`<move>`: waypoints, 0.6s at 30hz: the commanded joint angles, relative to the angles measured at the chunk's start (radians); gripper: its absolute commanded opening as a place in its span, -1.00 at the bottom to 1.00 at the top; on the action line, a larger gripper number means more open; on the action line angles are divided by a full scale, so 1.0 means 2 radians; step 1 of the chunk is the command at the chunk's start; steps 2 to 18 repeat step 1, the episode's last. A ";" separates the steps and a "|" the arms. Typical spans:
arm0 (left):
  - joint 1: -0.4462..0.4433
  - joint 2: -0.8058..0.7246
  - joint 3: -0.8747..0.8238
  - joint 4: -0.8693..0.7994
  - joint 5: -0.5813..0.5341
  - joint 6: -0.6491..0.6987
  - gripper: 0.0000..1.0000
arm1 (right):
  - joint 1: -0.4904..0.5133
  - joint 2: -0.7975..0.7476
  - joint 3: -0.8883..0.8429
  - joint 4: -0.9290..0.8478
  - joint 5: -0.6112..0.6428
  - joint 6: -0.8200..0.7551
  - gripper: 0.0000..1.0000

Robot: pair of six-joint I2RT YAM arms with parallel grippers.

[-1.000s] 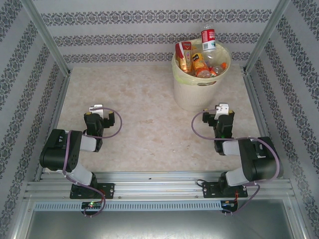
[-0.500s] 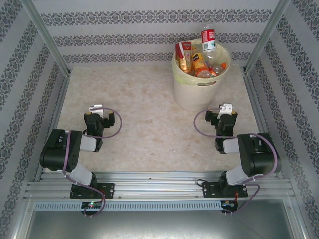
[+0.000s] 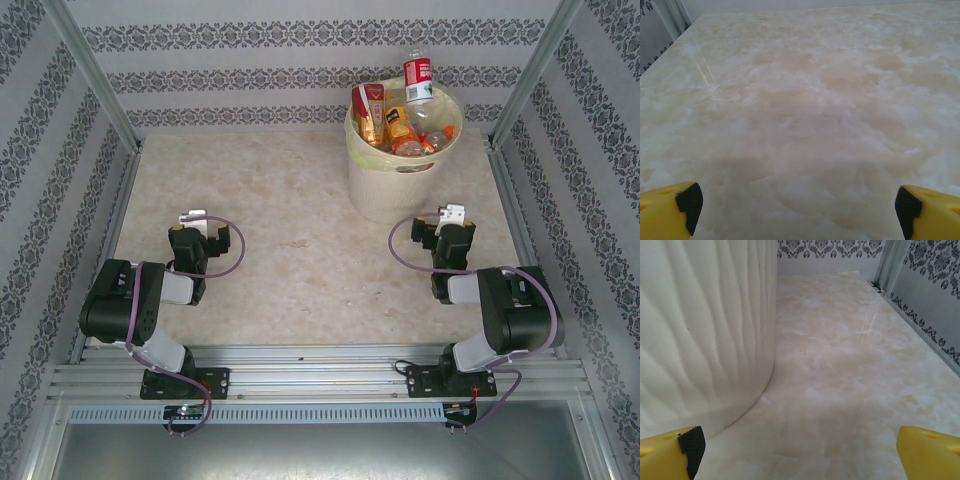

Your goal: Put the plastic bottles in the bin

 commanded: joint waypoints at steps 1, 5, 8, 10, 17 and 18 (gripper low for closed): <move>0.004 -0.002 0.008 0.016 0.008 -0.007 1.00 | 0.005 -0.003 0.009 0.003 -0.004 -0.001 0.97; 0.004 -0.002 0.008 0.016 0.008 -0.007 1.00 | 0.005 -0.003 0.009 0.003 -0.004 -0.001 0.97; 0.004 -0.002 0.008 0.016 0.008 -0.007 1.00 | 0.005 -0.003 0.009 0.003 -0.004 -0.001 0.97; 0.004 -0.002 0.008 0.016 0.008 -0.007 1.00 | 0.005 -0.003 0.009 0.003 -0.004 -0.001 0.97; 0.004 -0.002 0.008 0.016 0.008 -0.007 1.00 | 0.005 -0.003 0.009 0.003 -0.004 -0.001 0.97; 0.004 -0.002 0.008 0.016 0.008 -0.007 1.00 | 0.005 -0.003 0.009 0.003 -0.004 -0.001 0.97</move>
